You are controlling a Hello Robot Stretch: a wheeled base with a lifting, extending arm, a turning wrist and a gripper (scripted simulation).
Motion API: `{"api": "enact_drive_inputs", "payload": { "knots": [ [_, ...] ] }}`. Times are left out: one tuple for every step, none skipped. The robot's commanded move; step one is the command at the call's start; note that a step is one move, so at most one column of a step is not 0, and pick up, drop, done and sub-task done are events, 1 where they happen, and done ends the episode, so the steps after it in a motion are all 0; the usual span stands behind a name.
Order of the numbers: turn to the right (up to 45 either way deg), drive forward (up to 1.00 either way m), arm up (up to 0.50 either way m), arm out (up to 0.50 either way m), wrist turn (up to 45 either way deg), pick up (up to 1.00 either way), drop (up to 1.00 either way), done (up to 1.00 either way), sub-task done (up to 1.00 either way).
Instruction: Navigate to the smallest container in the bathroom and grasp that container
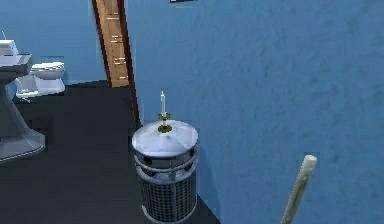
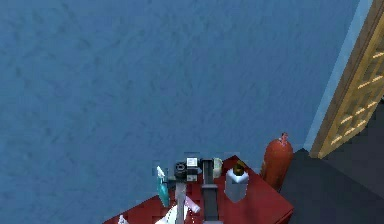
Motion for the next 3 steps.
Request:
{"api": "enact_drive_inputs", "payload": {
  "knots": [
    [0.0, 0.00, 0.00, 0.00, 45.0, 0.00, 0.00, 0.00, 0.00],
    [0.0, 0.00, 0.00, 0.00, 45.0, 0.00, 0.00, 0.00, 0.00],
    [0.0, 0.00, 0.00, 0.00, 45.0, 0.00, 0.00, 0.00, 0.00]
  ]
}}
